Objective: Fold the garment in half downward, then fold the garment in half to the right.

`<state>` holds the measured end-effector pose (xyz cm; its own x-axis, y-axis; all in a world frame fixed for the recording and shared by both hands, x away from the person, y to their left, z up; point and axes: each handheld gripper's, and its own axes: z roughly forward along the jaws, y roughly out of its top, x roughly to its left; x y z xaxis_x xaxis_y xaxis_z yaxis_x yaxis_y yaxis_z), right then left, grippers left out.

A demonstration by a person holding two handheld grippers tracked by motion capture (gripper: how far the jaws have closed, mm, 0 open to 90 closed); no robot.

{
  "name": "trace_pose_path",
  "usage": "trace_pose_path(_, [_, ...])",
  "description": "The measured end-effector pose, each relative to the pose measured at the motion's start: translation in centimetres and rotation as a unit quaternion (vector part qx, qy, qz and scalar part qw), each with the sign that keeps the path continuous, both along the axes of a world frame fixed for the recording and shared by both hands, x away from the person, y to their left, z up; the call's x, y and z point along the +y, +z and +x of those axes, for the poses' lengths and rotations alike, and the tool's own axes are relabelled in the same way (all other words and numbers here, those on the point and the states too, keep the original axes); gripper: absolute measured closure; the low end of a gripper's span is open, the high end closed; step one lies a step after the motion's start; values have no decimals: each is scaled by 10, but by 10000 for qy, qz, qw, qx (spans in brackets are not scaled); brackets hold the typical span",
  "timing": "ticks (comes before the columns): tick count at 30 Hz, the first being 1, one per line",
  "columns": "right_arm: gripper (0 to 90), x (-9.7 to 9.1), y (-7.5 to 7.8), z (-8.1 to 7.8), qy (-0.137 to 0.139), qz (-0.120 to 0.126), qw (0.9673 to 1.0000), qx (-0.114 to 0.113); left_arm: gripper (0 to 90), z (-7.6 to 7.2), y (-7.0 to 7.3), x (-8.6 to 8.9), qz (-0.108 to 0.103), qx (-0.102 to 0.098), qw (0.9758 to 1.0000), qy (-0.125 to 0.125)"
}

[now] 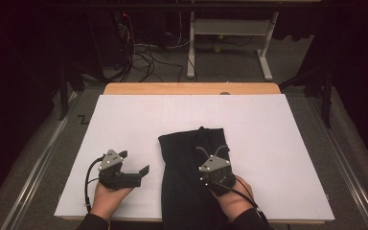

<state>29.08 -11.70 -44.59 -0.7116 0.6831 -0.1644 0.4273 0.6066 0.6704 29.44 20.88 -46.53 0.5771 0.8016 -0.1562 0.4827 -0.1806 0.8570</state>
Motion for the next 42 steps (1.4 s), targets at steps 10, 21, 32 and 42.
trace_pose_path(10, [900, -8, -1, -1, -44, 140, 9999, -19, 0, 1, -2, 5, -98, 7, 10000, -14])
trace_pose_path(21, [900, -20, 0, -2, -132, 54, 9998, -167, 0, 3, -1, 1, -75, -1, 10000, -63])
trace_pose_path(32, [900, -57, -1, -2, -518, 186, 9983, -189, 0, 2, -2, -5, 15, 3, 9998, -204])
trace_pose_path(42, [900, -81, -9, -4, -734, 390, 9964, -138, 0, 0, -4, -12, 126, 34, 9995, -278])
